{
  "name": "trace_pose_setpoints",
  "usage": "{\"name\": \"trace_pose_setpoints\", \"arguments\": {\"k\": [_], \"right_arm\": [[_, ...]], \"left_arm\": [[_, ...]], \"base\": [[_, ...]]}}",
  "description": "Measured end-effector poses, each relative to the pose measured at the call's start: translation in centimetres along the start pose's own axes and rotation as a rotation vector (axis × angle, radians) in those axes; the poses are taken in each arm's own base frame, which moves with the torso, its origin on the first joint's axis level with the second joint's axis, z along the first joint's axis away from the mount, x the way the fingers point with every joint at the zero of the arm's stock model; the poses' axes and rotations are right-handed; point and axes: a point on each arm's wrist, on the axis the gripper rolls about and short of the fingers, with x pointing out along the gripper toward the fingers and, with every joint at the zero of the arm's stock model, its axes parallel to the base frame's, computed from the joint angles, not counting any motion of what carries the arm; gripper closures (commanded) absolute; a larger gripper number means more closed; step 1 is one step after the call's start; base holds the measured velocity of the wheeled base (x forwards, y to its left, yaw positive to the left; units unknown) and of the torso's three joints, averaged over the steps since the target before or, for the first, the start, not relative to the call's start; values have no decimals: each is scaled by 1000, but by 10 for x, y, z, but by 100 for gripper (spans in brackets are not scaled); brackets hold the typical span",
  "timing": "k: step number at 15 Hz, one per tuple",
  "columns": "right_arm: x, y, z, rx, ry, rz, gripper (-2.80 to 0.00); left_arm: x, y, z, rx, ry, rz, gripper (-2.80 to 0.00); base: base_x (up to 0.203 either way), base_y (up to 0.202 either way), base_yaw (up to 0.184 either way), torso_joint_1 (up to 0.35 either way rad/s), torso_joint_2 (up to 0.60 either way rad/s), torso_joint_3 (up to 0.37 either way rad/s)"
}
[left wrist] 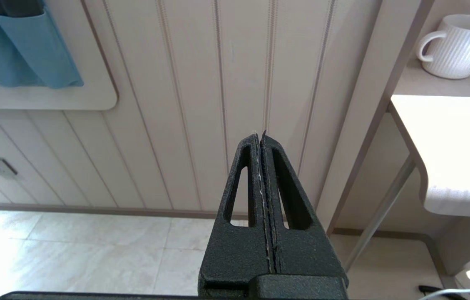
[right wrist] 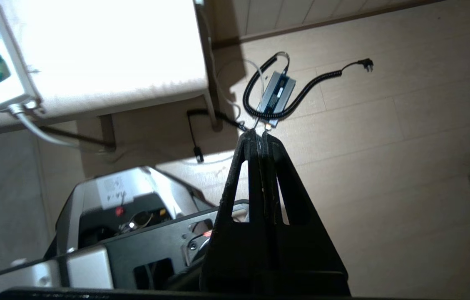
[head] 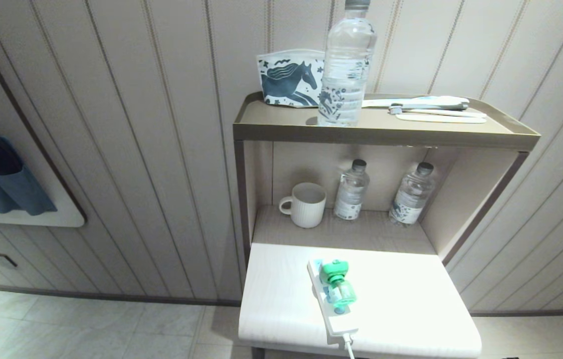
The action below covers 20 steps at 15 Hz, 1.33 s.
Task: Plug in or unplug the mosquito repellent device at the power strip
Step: Hold the socket with your left hand and unplug it with your right hand
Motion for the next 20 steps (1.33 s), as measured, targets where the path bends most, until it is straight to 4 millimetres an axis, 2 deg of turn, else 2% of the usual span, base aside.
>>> {"name": "trace_pose_setpoints", "arguments": {"k": [2,3,5,7,9,12,20], "right_arm": [[11,-11,-55,6,-123,-10,0],[23,-12,-78,-26,-197,-3,0],[55,-8,-109,-116,-332,25,0],[71,-2,-116,-188,-522,127,0],[74,2,-117,-228,-644,247,0],[80,2,-124,-178,-602,279,0],[82,2,-126,-158,-599,274,0]], "left_arm": [[0,0,0,0,0,1,0],[0,0,0,0,0,0,0],[0,0,0,0,0,0,0],[0,0,0,1,0,0,0],[0,0,0,0,0,0,0],[0,0,0,0,0,0,0],[0,0,0,0,0,1,0]], "base": [[0,0,0,0,0,0],[0,0,0,0,0,0],[0,0,0,0,0,0],[0,0,0,0,0,0],[0,0,0,0,0,0],[0,0,0,0,0,0],[0,0,0,0,0,0]]}}
